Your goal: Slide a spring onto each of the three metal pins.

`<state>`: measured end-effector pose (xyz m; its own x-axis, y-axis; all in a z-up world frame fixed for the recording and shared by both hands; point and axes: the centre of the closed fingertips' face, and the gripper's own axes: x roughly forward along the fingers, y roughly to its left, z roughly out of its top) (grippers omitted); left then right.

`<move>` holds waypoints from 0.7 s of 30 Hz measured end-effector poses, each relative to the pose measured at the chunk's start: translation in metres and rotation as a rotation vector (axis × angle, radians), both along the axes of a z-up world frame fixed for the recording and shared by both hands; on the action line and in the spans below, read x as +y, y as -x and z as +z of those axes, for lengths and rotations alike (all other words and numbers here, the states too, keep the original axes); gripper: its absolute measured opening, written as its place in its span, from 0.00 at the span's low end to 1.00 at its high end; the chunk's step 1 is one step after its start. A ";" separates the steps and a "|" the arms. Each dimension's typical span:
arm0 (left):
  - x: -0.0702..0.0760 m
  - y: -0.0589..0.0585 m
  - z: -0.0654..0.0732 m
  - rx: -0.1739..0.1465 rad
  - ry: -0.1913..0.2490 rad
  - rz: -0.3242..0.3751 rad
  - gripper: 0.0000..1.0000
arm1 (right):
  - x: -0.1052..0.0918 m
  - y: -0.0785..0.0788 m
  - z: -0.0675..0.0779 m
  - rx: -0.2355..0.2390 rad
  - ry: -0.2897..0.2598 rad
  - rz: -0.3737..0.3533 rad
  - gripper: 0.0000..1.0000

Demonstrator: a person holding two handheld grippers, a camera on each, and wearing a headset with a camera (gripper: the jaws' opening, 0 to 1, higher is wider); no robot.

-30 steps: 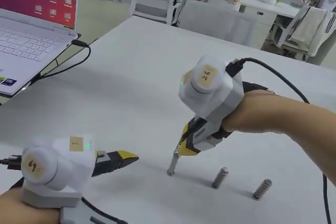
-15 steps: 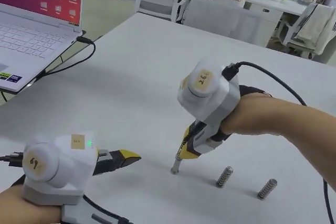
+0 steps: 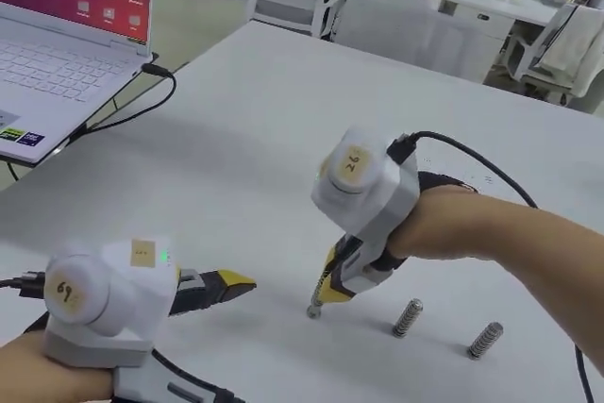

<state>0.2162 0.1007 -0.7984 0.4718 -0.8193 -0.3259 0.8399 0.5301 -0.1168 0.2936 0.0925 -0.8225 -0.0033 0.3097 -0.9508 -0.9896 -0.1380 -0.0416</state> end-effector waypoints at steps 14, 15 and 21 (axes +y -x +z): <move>-0.001 0.000 0.001 0.003 -0.005 -0.004 0.90 | 0.000 0.003 -0.008 -0.001 0.005 -0.005 0.09; -0.001 0.001 0.001 0.004 -0.005 -0.005 0.89 | -0.001 0.003 -0.009 0.002 0.005 -0.007 0.09; -0.002 0.001 0.000 0.007 -0.005 -0.008 0.89 | -0.003 0.005 -0.016 0.010 0.008 -0.014 0.09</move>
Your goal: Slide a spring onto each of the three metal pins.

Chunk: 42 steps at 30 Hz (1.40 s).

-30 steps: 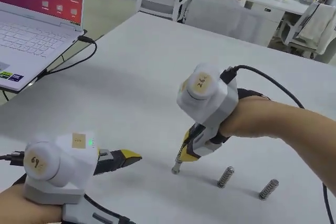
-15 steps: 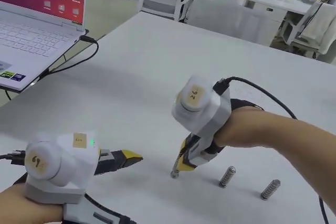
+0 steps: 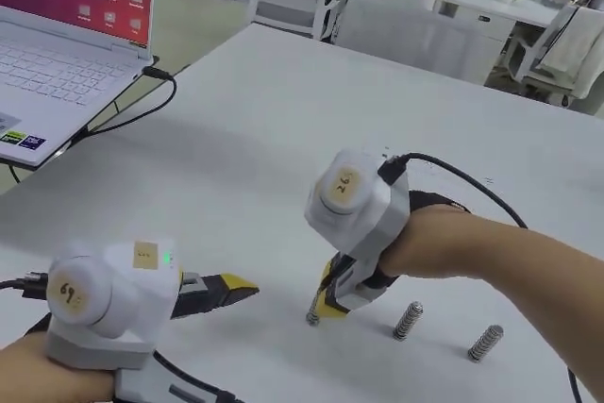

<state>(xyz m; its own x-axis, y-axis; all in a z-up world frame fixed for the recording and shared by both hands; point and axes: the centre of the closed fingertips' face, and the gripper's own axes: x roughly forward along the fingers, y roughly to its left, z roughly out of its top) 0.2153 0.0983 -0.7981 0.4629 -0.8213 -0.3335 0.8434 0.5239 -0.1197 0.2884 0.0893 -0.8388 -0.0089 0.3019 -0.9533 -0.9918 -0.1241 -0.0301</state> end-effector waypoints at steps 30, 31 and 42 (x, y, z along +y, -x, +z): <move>0.000 0.000 -0.001 0.007 0.003 0.003 0.89 | -0.008 -0.003 -0.004 0.004 -0.033 -0.046 0.25; 0.000 0.000 -0.001 0.006 0.004 0.004 0.89 | -0.009 -0.003 -0.003 0.004 -0.036 -0.050 0.26; 0.000 -0.002 -0.001 0.006 0.004 0.009 0.90 | -0.013 0.002 0.003 0.005 -0.088 -0.083 0.30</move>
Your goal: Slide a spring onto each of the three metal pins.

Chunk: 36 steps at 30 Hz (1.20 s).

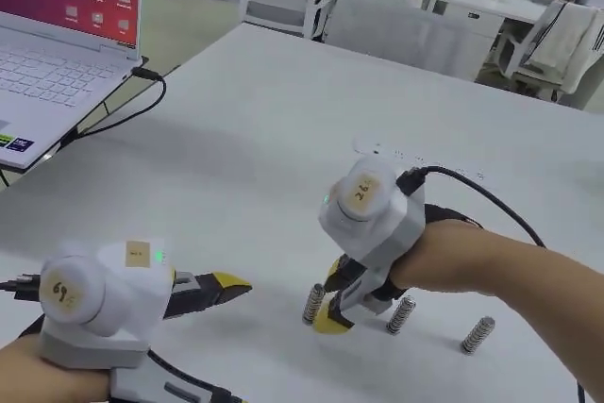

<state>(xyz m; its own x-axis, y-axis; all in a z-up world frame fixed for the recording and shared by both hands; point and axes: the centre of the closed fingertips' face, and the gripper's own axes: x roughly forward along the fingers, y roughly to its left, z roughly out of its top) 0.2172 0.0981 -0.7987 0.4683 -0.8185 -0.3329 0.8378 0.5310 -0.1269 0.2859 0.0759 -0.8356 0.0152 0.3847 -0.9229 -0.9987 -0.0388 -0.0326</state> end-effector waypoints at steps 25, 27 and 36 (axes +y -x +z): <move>-0.006 -0.007 0.007 -0.008 -0.001 0.004 0.92 | -0.019 0.022 0.019 0.012 -0.173 -0.111 0.33; -0.007 -0.007 0.007 -0.007 0.001 0.004 0.92 | -0.021 0.025 0.021 0.019 -0.192 -0.125 0.34; -0.011 -0.008 0.008 -0.008 0.002 0.000 0.92 | -0.032 0.034 0.025 0.011 -0.250 -0.173 0.36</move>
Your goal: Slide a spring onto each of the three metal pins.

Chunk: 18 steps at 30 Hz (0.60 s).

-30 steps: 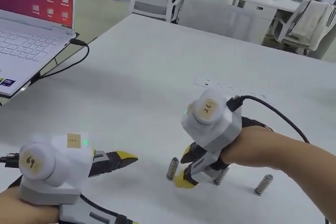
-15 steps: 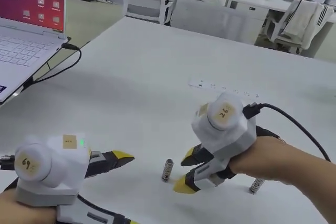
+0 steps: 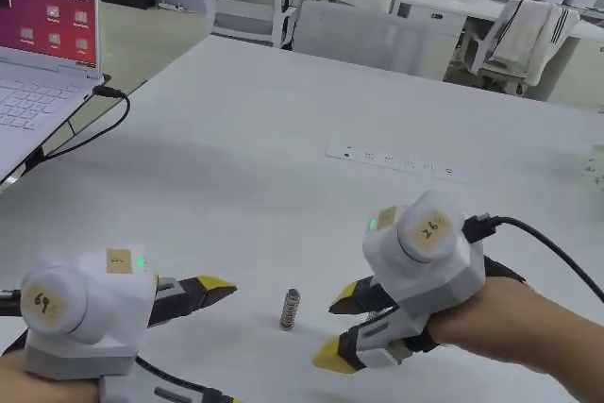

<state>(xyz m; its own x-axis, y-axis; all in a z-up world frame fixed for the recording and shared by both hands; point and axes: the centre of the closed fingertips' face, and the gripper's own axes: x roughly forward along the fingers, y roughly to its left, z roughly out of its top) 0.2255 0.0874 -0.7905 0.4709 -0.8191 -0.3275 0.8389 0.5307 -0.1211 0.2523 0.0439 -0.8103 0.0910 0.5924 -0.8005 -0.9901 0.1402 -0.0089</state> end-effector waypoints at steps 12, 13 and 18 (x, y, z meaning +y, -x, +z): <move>0.002 -0.001 0.000 0.000 0.002 0.009 0.92 | -0.019 0.011 0.002 0.002 -0.056 -0.064 0.37; 0.002 -0.001 0.000 -0.001 0.001 0.009 0.92 | -0.021 0.012 0.003 0.000 -0.058 -0.067 0.37; 0.001 -0.001 0.001 -0.003 0.002 0.008 0.92 | -0.027 0.013 0.005 -0.006 -0.087 -0.096 0.38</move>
